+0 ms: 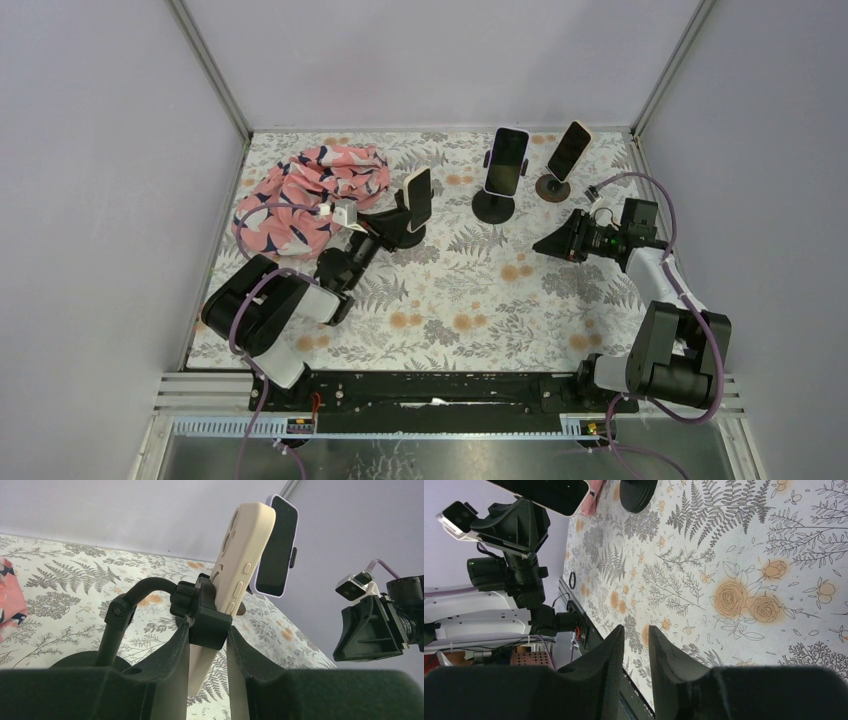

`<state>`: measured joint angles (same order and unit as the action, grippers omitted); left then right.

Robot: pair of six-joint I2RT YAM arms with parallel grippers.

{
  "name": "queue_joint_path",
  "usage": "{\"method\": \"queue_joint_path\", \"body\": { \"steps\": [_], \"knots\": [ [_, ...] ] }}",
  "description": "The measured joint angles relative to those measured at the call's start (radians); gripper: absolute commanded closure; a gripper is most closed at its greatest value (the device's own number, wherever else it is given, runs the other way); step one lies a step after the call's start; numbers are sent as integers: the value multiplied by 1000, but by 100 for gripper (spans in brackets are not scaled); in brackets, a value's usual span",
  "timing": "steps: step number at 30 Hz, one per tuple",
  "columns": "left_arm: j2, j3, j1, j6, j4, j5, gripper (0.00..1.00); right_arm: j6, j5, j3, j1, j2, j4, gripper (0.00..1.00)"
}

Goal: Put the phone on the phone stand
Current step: Move the phone stand with the phone to the center of the board.

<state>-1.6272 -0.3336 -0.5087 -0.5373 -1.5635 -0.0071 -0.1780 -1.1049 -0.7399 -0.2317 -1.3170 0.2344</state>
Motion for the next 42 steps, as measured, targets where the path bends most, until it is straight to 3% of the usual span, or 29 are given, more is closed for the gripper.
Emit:
{"method": "queue_joint_path", "body": {
  "steps": [13,29,35,40,42],
  "knots": [
    [-13,-14,19,-41,0,33,59,3,-67,5,-34,0,-8,68],
    [-10,5,26,-79,8,38,46,1,-92,10,-42,0,-20,67],
    [19,19,26,-85,11,63,24,1,-93,10,-43,0,-23,64],
    [92,55,26,-93,14,95,13,2,-95,11,-44,0,-26,58],
    [142,74,26,-98,25,108,2,3,-101,11,-44,0,-26,54]
  ]
}}
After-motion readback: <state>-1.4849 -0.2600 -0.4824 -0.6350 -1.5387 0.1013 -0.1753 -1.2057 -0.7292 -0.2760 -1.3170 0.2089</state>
